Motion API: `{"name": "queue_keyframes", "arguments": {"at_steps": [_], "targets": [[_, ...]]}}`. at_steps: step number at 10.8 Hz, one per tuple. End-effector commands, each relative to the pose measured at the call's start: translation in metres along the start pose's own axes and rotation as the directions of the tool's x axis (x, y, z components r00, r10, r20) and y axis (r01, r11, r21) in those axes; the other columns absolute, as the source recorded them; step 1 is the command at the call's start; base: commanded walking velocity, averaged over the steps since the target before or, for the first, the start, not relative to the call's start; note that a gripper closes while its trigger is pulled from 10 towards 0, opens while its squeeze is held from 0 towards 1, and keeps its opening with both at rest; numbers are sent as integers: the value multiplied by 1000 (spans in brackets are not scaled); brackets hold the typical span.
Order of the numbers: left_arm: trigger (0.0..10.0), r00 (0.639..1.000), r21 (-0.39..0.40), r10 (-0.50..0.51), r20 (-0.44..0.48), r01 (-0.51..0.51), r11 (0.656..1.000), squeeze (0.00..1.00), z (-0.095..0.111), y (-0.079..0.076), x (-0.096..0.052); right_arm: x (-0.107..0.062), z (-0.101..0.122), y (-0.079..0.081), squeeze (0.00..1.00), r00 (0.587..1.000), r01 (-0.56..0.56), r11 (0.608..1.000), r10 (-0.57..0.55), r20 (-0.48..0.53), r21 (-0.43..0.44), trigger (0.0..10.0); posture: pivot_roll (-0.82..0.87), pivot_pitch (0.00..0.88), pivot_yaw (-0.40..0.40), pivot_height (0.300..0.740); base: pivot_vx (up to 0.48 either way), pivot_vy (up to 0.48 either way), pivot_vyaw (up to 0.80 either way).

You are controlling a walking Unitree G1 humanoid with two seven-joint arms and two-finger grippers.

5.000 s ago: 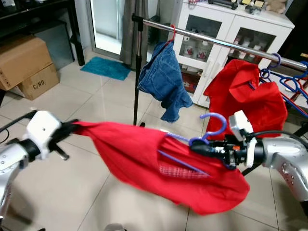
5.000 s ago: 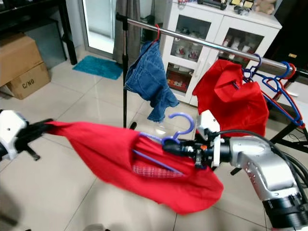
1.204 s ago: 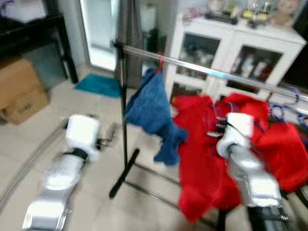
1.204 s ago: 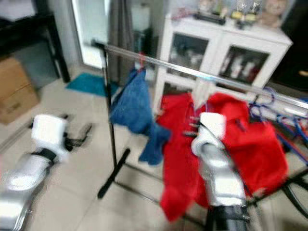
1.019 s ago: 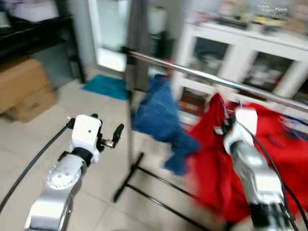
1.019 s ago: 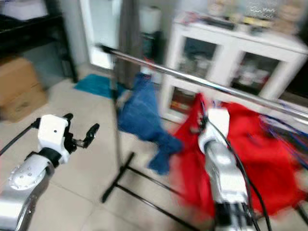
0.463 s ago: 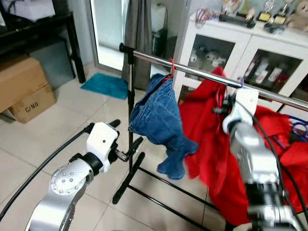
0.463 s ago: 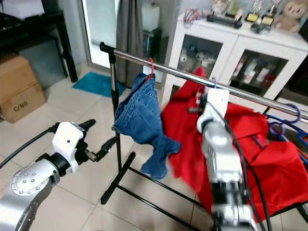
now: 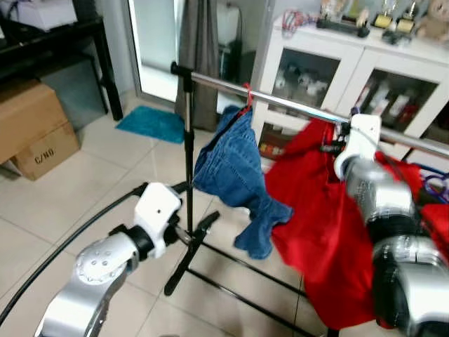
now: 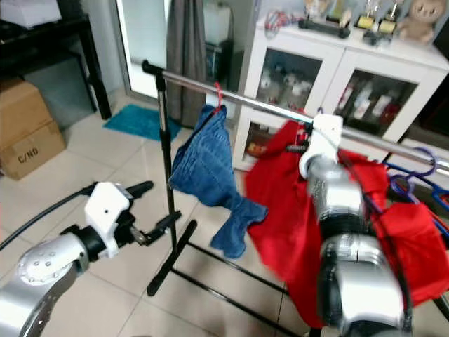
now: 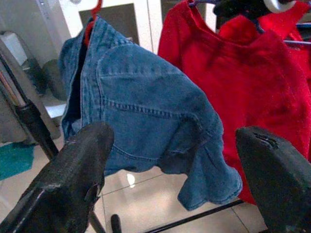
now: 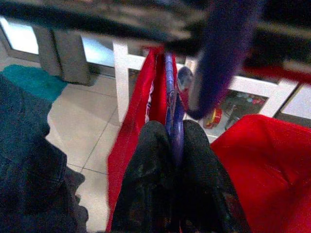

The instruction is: Hang hanger

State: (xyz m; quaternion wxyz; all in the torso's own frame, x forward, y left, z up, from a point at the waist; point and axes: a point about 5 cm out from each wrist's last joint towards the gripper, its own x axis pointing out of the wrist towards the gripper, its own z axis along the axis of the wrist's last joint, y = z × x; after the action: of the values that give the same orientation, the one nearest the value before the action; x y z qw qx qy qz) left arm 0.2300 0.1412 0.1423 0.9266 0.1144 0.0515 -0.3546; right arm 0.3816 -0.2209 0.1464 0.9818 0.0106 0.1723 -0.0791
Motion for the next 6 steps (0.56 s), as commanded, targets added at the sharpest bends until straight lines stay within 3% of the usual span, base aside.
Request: {"name": "queue_keyframes", "arguments": {"at_steps": [1, 3, 4, 5, 6], "targets": [[10000, 999, 19, -31, 9, 31, 999, 1000, 4, -4, 2, 2, 6, -7, 0, 1000, 1, 1000, -1, 2, 9, 10000, 253, 0, -75, 740, 0, 0, 0], [10000, 997, 1, -70, 10, 70, 998, 1000, 4, -8, -2, 4, -11, -13, 0, 995, -17, 997, 24, -100, 70, 10000, 255, 0, -83, 740, 0, 0, 0], [10000, 996, -4, -93, 10, 93, 996, 1000, 4, -10, -3, 4, -18, -14, 800, 993, -21, 997, 30, -118, 79, 10000, 255, 0, -87, 740, 0, 0, 0], [10000, 995, -5, -103, 8, 103, 995, 1000, 3, -11, -4, 3, -24, -17, 1000, 991, -30, 996, 40, -128, 79, 10000, 249, 0, -82, 740, 0, 0, 0], [10000, 994, -7, -107, 7, 107, 994, 1000, 3, -11, -5, 1, -27, -20, 1000, 991, -38, 998, 45, -123, 59, 10000, 243, 0, -72, 740, 0, 0, 0]]}}
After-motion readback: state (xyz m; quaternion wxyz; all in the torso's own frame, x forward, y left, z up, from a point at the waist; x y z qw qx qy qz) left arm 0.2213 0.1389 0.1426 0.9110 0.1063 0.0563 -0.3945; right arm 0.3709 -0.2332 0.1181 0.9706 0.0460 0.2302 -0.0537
